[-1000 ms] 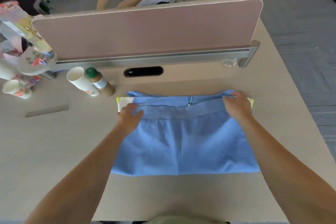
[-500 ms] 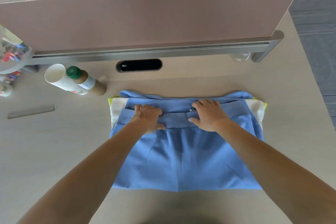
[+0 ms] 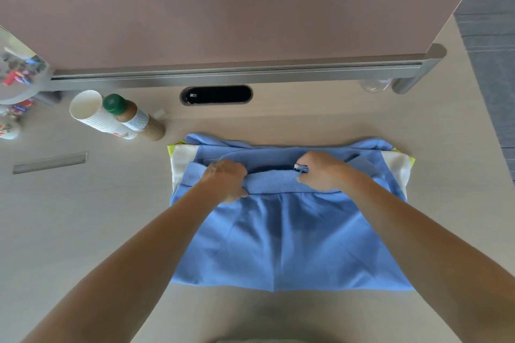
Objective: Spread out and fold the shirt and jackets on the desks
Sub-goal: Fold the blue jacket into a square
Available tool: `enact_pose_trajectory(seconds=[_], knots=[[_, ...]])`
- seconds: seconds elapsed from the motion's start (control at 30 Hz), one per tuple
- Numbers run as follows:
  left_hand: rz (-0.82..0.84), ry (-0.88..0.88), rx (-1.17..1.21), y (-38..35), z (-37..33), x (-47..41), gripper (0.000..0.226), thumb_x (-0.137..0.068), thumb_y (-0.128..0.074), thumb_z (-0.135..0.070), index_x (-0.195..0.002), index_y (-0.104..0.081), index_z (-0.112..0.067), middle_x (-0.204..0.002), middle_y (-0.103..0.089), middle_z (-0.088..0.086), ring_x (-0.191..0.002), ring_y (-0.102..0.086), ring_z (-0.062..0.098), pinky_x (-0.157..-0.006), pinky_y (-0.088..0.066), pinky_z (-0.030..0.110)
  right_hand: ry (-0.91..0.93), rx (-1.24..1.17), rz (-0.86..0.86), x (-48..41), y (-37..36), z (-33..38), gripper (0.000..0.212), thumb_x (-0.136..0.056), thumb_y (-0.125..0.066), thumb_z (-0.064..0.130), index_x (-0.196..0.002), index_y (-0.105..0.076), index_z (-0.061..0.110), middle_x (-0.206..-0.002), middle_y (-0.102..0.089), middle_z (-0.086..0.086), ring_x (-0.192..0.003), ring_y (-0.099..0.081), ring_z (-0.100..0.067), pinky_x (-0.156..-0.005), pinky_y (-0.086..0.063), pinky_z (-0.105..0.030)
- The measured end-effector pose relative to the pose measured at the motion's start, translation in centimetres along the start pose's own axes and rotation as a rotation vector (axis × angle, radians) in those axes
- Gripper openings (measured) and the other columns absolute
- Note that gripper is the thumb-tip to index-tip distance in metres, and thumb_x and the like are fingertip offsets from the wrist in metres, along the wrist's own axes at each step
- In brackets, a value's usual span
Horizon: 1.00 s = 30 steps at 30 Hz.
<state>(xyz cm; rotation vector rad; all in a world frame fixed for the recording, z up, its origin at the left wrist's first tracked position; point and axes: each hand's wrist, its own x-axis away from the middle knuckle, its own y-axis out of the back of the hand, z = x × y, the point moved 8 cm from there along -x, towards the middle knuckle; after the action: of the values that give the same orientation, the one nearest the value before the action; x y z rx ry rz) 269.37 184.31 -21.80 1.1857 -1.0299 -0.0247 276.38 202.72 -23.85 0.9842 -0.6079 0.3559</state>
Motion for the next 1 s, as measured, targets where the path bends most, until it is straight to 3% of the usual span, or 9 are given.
enact_pose_trajectory(seconds=[0.07, 0.17, 0.27, 0.4, 0.53, 0.73, 0.87, 0.93, 1.0], knots=[[-0.029, -0.060, -0.018, 0.5, -0.2, 0.4, 0.035, -0.091, -0.060, -0.050, -0.113, -0.059, -0.022, -0.119, -0.058, 0.001, -0.123, -0.046, 0.026, -0.102, -0.035, 0.037, 0.048, -0.050, 0.018, 0.5, 0.5, 0.4, 0.032, -0.090, -0.054, 0.018, -0.063, -0.038, 0.017, -0.064, -0.041, -0.001, -0.061, -0.038, -0.020, -0.058, -0.032, -0.035], [-0.095, -0.089, 0.093, 2.0, 0.7, 1.4, 0.028, -0.091, -0.059, -0.049, -0.100, -0.054, -0.024, -0.104, -0.061, 0.001, -0.110, -0.054, 0.026, -0.088, -0.038, 0.035, 0.097, -0.079, 0.080, 1.8, 1.7, 0.5, 0.009, -0.097, -0.057, 0.027, -0.092, -0.061, 0.020, -0.093, -0.061, 0.005, -0.084, -0.055, -0.015, -0.079, -0.044, -0.035], [-0.223, -0.049, 0.088, 3.6, 1.5, 1.4, 0.022, -0.092, -0.059, -0.049, -0.098, -0.052, -0.030, -0.104, -0.066, 0.003, -0.105, -0.060, 0.030, -0.084, -0.042, 0.038, 0.108, -0.103, 0.095, 2.0, 3.1, 0.4, 0.021, -0.098, -0.059, 0.033, -0.117, -0.065, 0.024, -0.114, -0.065, 0.007, -0.105, -0.058, -0.016, -0.094, -0.045, -0.034], [-0.080, 0.077, -0.066, 3.0, 2.3, 0.1, 0.047, -0.094, -0.046, -0.061, -0.130, -0.050, -0.031, -0.122, -0.063, 0.001, -0.120, -0.055, 0.028, -0.106, -0.028, 0.047, 0.021, 0.138, 0.009, 0.5, 4.3, -1.4, 0.027, -0.095, -0.056, 0.053, -0.108, -0.063, 0.030, -0.094, -0.059, 0.011, -0.093, -0.056, -0.020, -0.079, -0.043, -0.033], [0.038, 0.216, -0.043, 1.0, 7.1, -0.9, 0.041, -0.085, -0.041, -0.052, -0.123, -0.050, -0.041, -0.112, -0.063, -0.009, -0.122, -0.051, 0.019, -0.111, -0.016, 0.050, -0.128, 0.231, -0.049, 1.9, 4.8, -6.6, 0.045, -0.086, -0.051, 0.073, -0.106, -0.061, 0.034, -0.098, -0.063, 0.007, -0.092, -0.058, -0.021, -0.087, -0.049, -0.037], [-0.167, 0.195, -0.067, -0.5, 9.5, -0.2, 0.026, -0.090, -0.043, -0.046, -0.104, -0.057, -0.029, -0.098, -0.061, -0.001, -0.109, -0.055, 0.018, -0.111, -0.010, 0.049, -0.047, 0.109, -0.289, 5.0, 3.7, -10.7, 0.028, -0.088, -0.067, 0.049, -0.107, -0.067, 0.028, -0.112, -0.056, 0.011, -0.126, -0.039, -0.020, -0.108, -0.021, -0.039], [-0.567, -0.110, 0.094, 1.0, 9.2, 0.6, 0.034, -0.087, -0.044, -0.040, -0.081, -0.067, -0.015, -0.070, -0.063, 0.002, -0.082, -0.065, 0.030, -0.097, -0.039, 0.049, 0.101, 0.089, -0.327, 5.3, 3.7, -10.0, 0.017, -0.087, -0.073, 0.035, -0.087, -0.070, 0.018, -0.106, -0.063, 0.008, -0.125, -0.049, -0.022, -0.105, -0.025, -0.032], [-0.523, -0.202, 0.197, 0.9, 9.4, 0.5, 0.032, -0.094, -0.050, -0.036, -0.083, -0.066, -0.011, -0.068, -0.059, 0.000, -0.077, -0.063, 0.032, -0.079, -0.047, 0.041, 0.106, 0.099, -0.274, 5.5, 4.0, -9.5, 0.017, -0.089, -0.069, 0.039, -0.079, -0.063, 0.025, -0.089, -0.064, 0.006, -0.099, -0.061, -0.023, -0.084, -0.043, -0.030], [-0.476, -0.185, 0.214, 0.8, 10.0, 0.4, 0.025, -0.097, -0.056, -0.034, -0.090, -0.067, -0.013, -0.071, -0.060, -0.001, -0.078, -0.063, 0.032, -0.073, -0.049, 0.038, 0.032, 0.111, -0.235, 5.9, 4.1, -9.3, 0.023, -0.090, -0.064, 0.045, -0.074, -0.051, 0.034, -0.072, -0.058, 0.006, -0.075, -0.059, -0.021, -0.060, -0.041, -0.029]])
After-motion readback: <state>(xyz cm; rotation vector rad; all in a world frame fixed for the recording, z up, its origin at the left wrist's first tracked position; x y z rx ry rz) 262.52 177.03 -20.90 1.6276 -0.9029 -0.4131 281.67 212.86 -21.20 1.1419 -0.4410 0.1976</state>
